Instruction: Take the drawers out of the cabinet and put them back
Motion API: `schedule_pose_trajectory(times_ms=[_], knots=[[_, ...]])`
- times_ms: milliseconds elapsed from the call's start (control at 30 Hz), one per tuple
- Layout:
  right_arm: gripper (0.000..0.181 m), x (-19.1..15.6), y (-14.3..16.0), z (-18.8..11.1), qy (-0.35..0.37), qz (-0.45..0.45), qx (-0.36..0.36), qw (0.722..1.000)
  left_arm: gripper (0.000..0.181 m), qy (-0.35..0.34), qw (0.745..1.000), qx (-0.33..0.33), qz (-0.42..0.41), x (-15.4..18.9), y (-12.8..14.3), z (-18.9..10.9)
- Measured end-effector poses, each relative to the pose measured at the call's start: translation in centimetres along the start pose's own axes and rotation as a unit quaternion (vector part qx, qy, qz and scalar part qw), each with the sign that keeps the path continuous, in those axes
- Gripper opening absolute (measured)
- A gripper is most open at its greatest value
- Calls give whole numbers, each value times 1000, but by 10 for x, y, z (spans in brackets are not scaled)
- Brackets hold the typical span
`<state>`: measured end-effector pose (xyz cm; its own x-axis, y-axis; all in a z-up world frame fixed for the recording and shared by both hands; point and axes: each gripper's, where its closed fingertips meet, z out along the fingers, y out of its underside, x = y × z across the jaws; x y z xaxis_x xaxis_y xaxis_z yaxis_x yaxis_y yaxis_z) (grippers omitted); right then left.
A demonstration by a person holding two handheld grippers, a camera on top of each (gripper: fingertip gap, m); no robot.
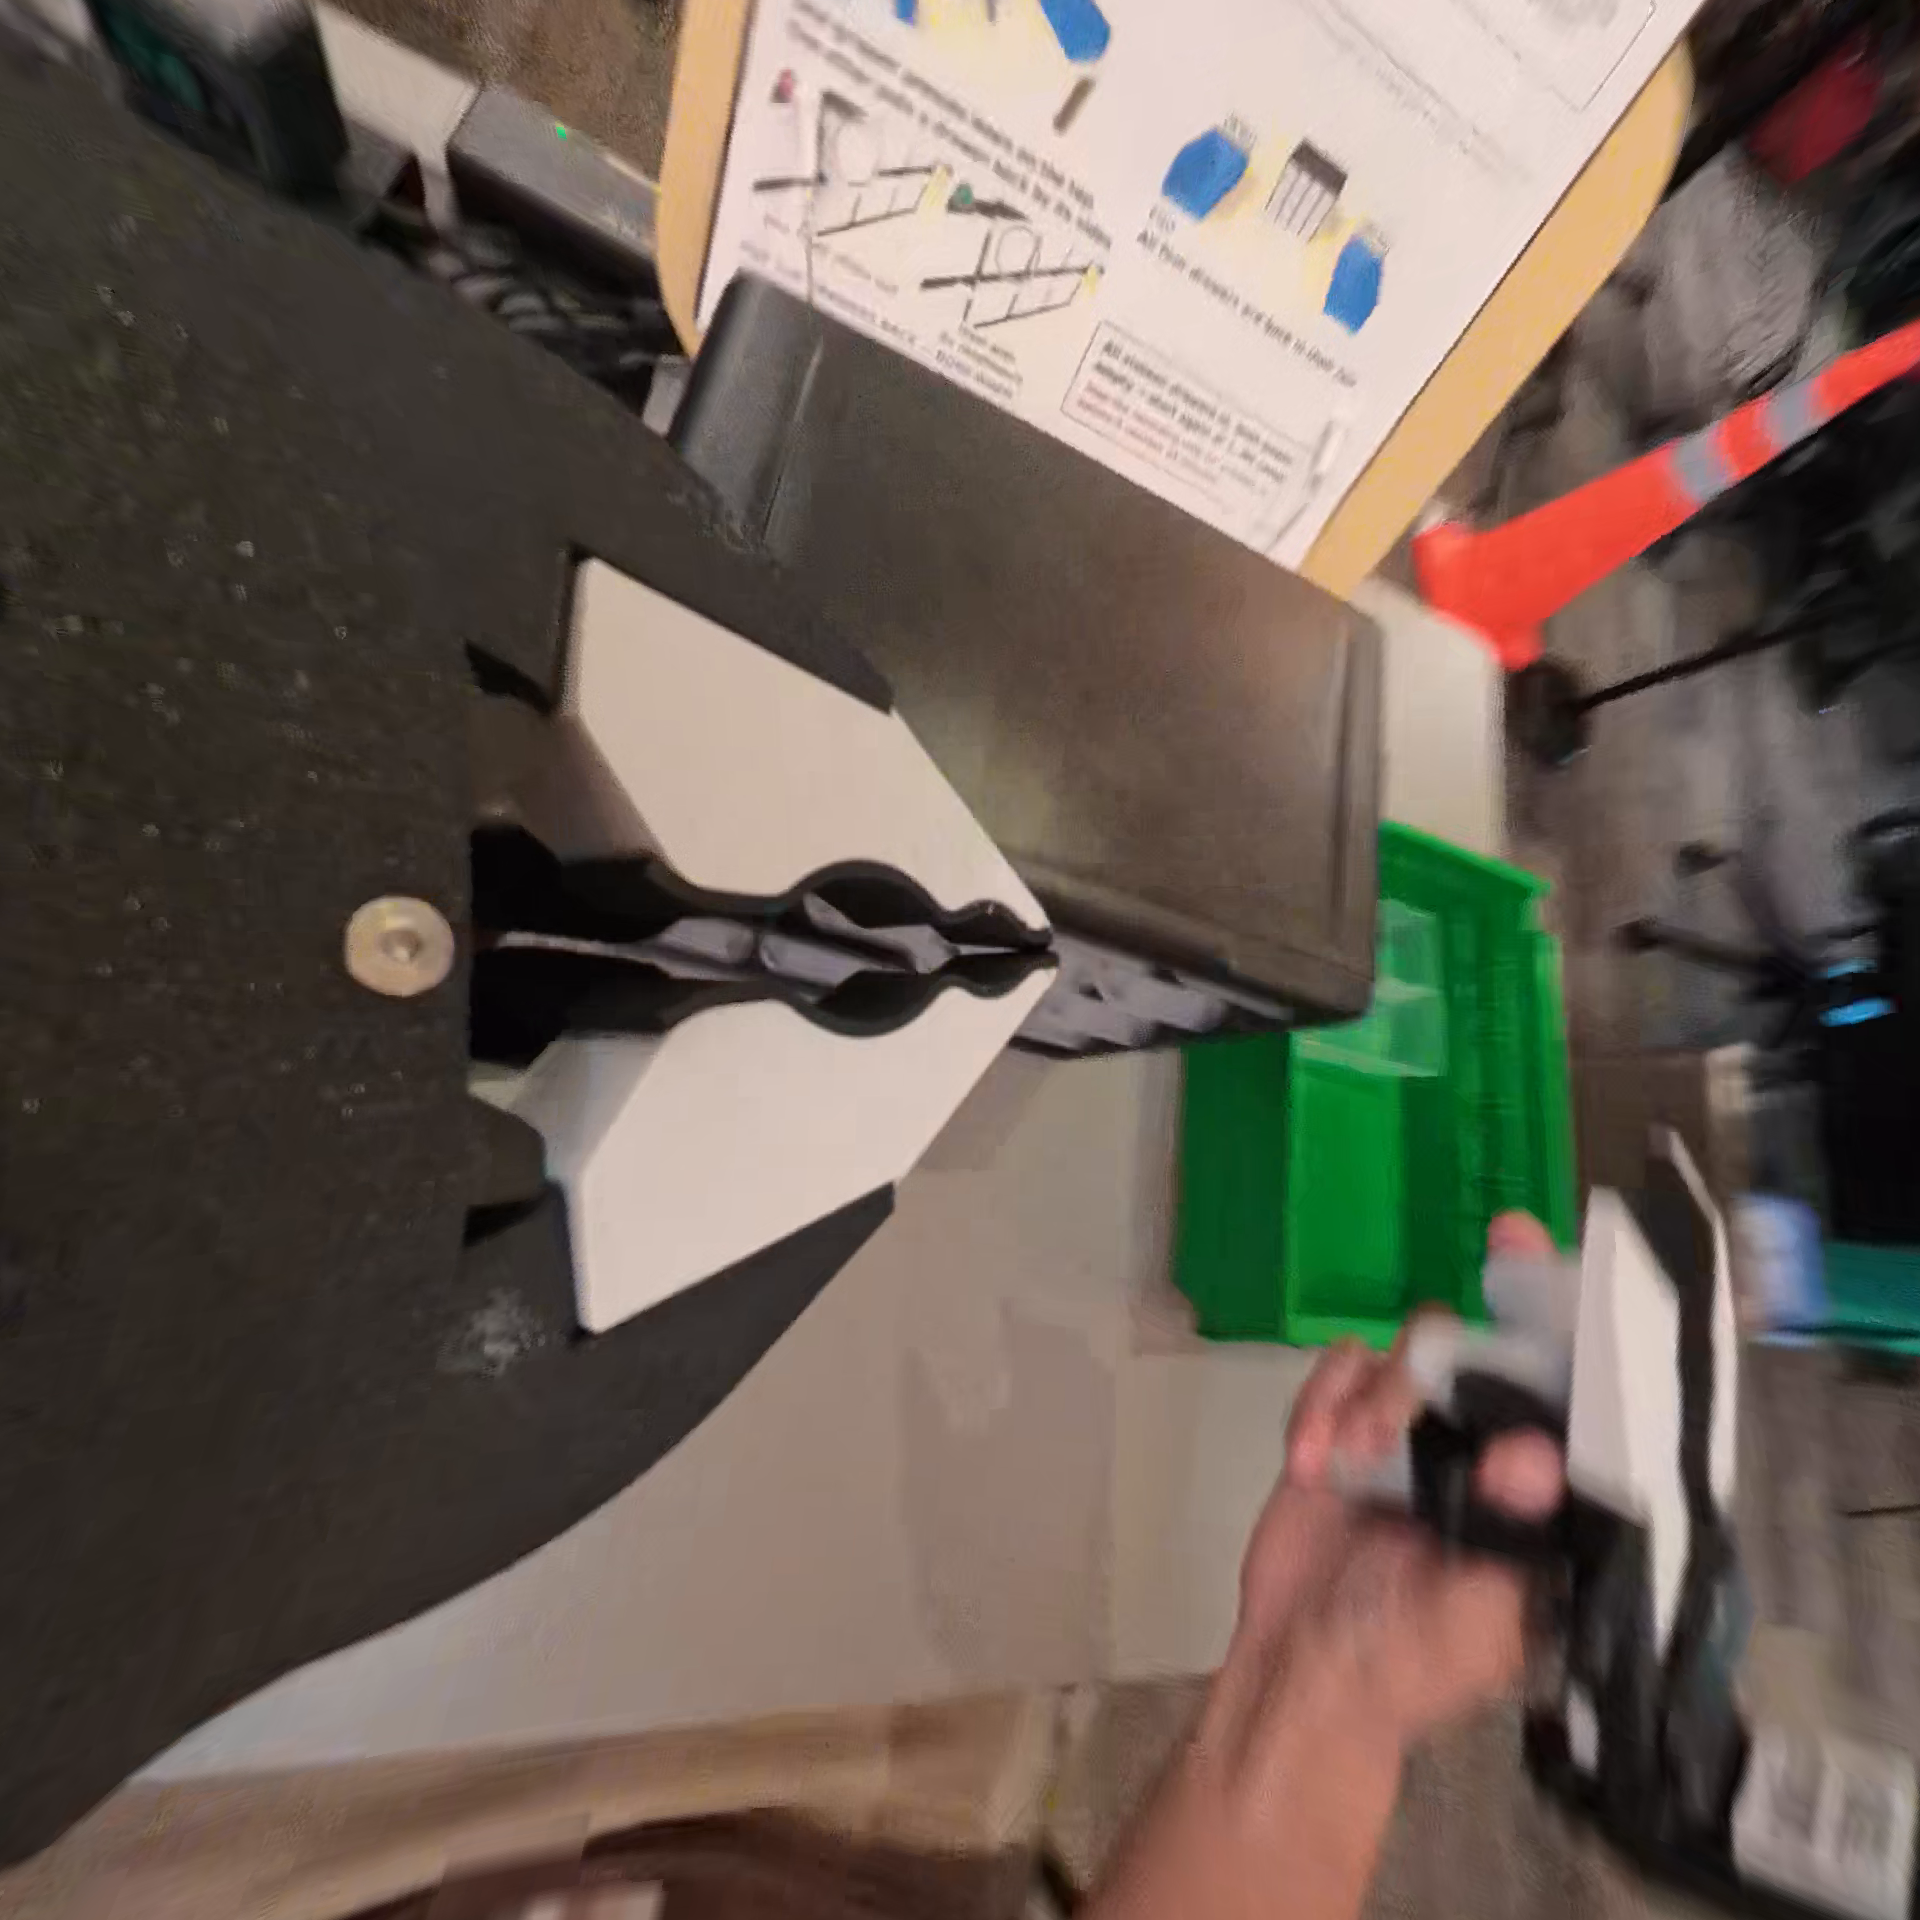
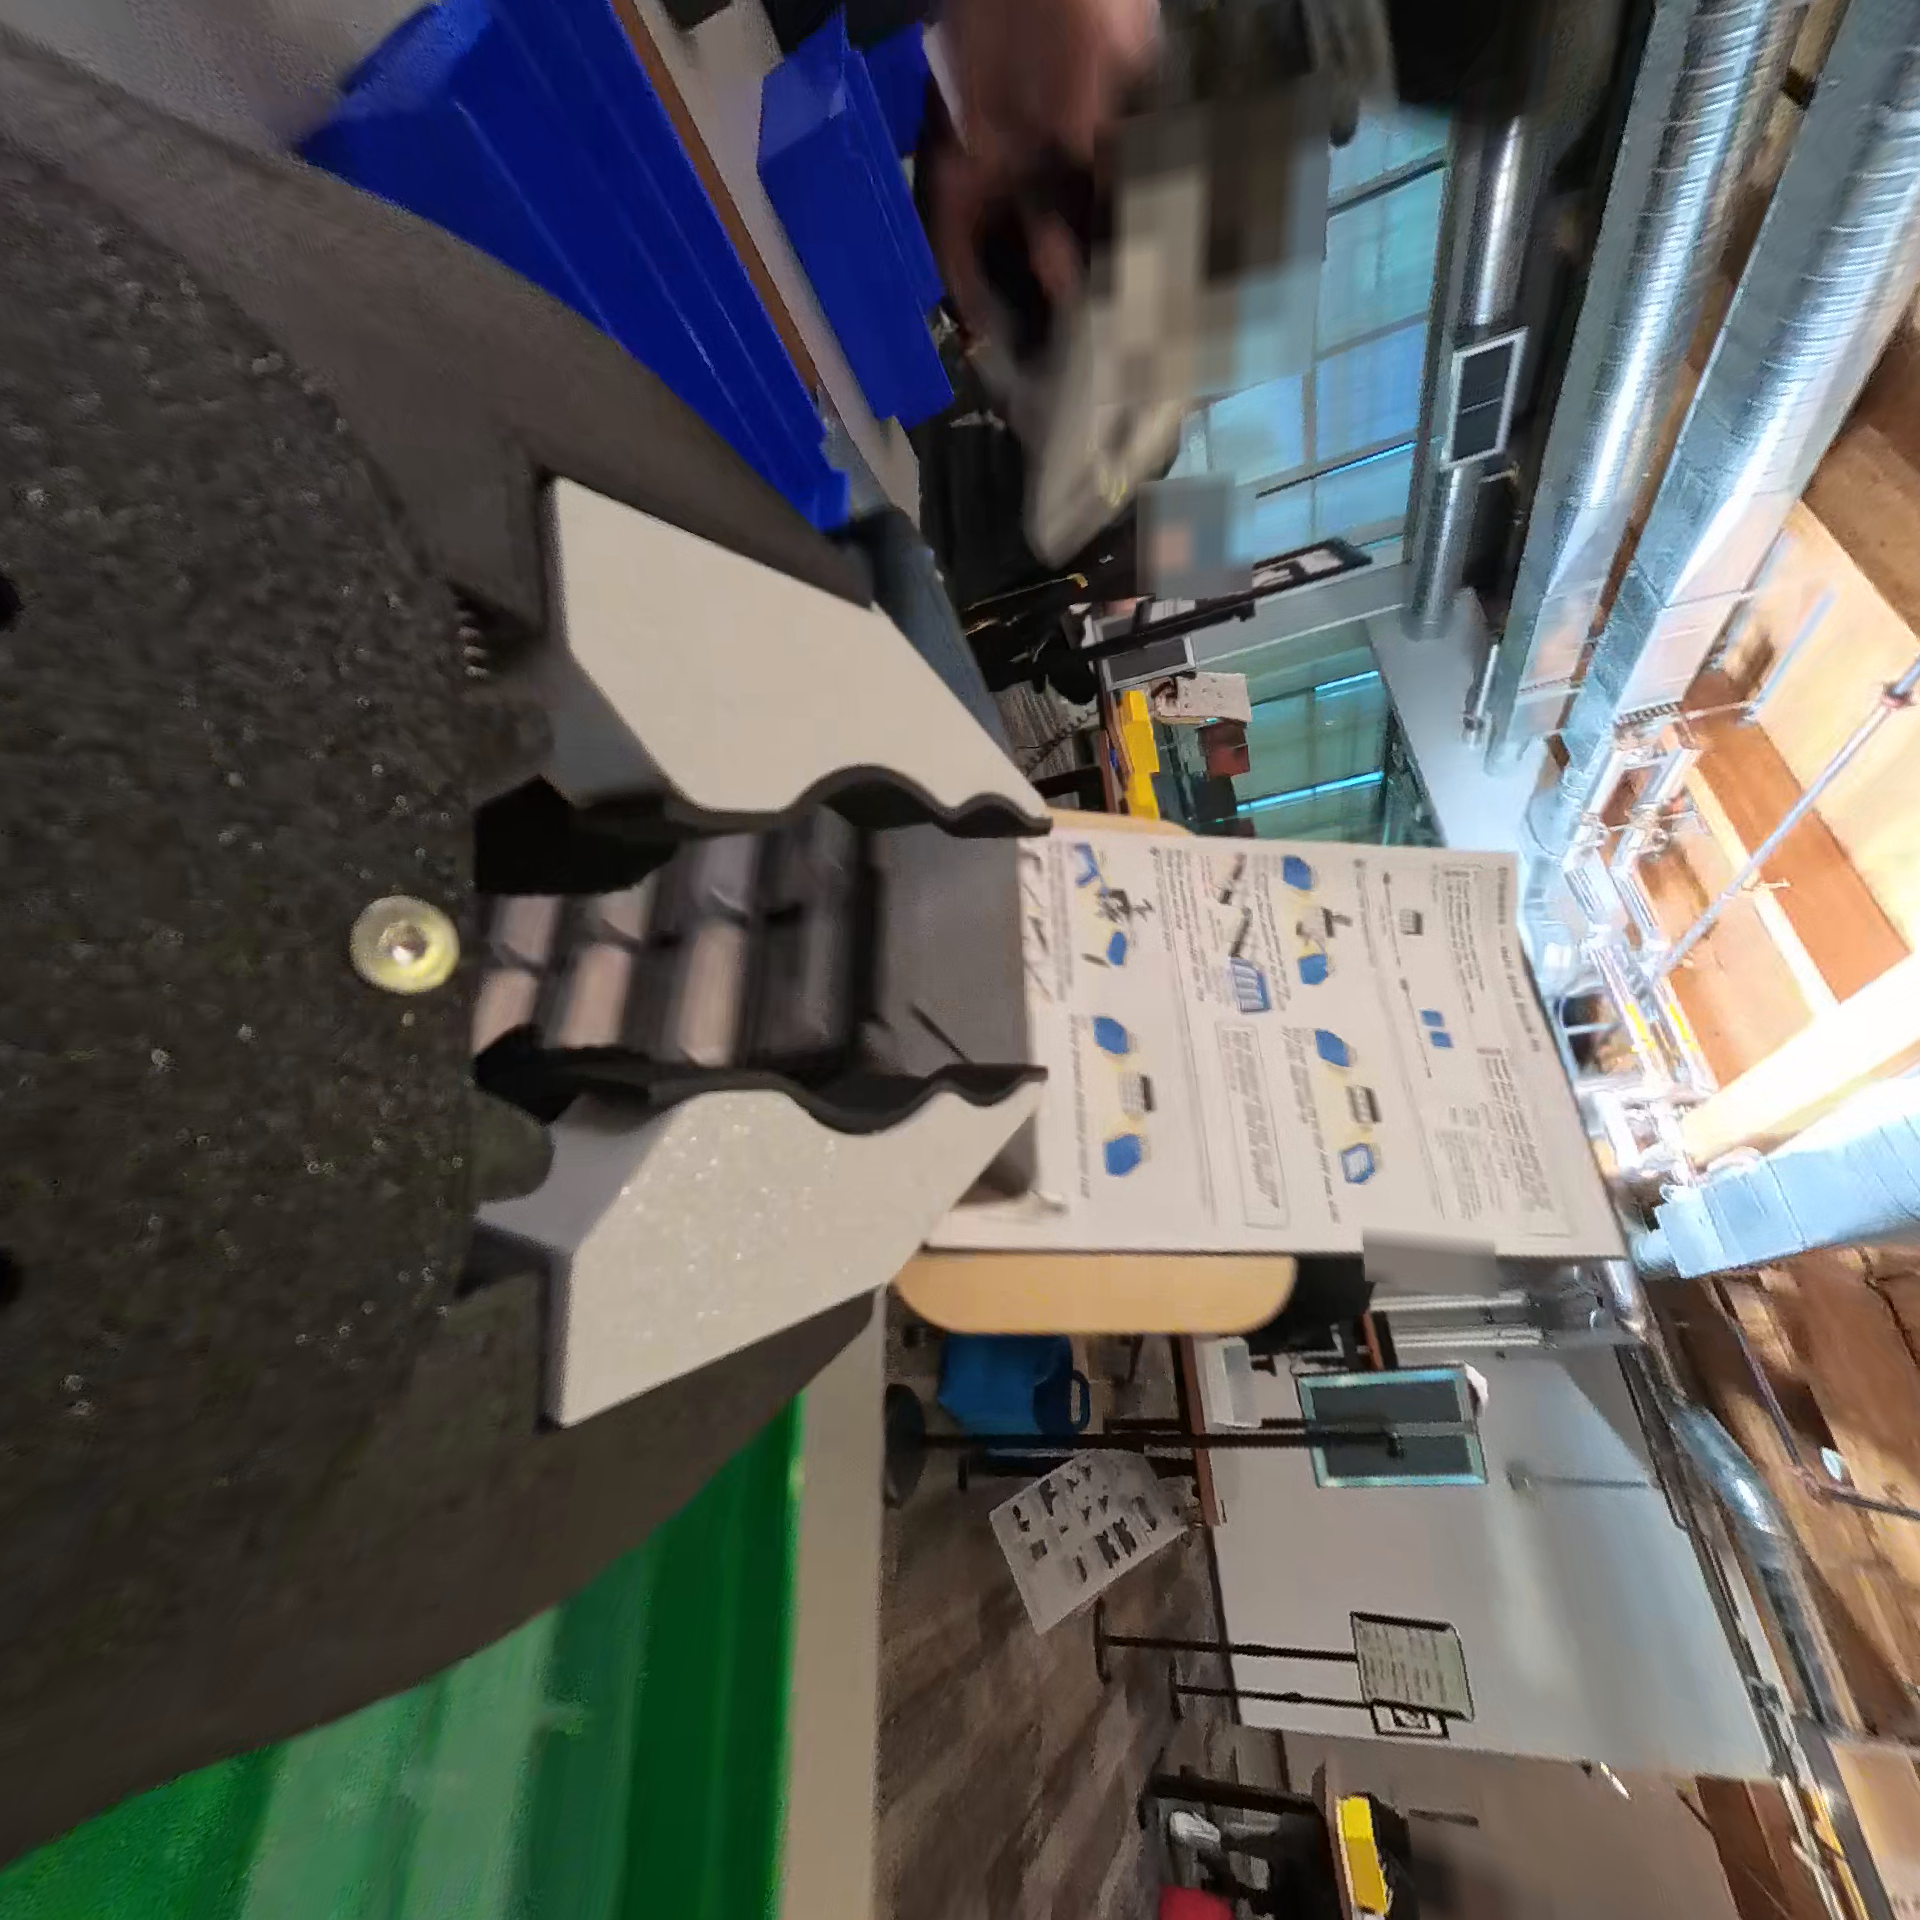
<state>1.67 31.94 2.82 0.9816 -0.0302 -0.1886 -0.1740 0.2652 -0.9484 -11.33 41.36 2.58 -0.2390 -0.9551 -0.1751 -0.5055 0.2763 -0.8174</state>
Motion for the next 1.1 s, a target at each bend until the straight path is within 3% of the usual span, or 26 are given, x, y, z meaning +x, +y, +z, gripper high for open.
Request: schedule_pose_trajectory(times_ms=[167,233,300,433,700,800,1100], knots=[[47,-50,137,-48,23,-91,-98,991,0,45,988,-146,12,-86,26,52],[48,-58,168,-61,39,-157,-135,978,0,51,982,-181,16,-102,33,61],[42,-60,174,-63,67,-264,-145,951,0,74,977,-199,10,-103,40,69],[27,-44,178,-45,134,-479,-187,847,0,97,974,-204,-8,-95,45,75],[26,-26,196,31,166,-687,-146,692,0,74,974,-208,-57,-95,46,77],[22,-24,203,40,156,-675,-149,705,0,66,974,-210,-50,-95,46,77],[18,-27,203,52,153,-685,-131,700,0,60,974,-210,-61,-95,45,77]])
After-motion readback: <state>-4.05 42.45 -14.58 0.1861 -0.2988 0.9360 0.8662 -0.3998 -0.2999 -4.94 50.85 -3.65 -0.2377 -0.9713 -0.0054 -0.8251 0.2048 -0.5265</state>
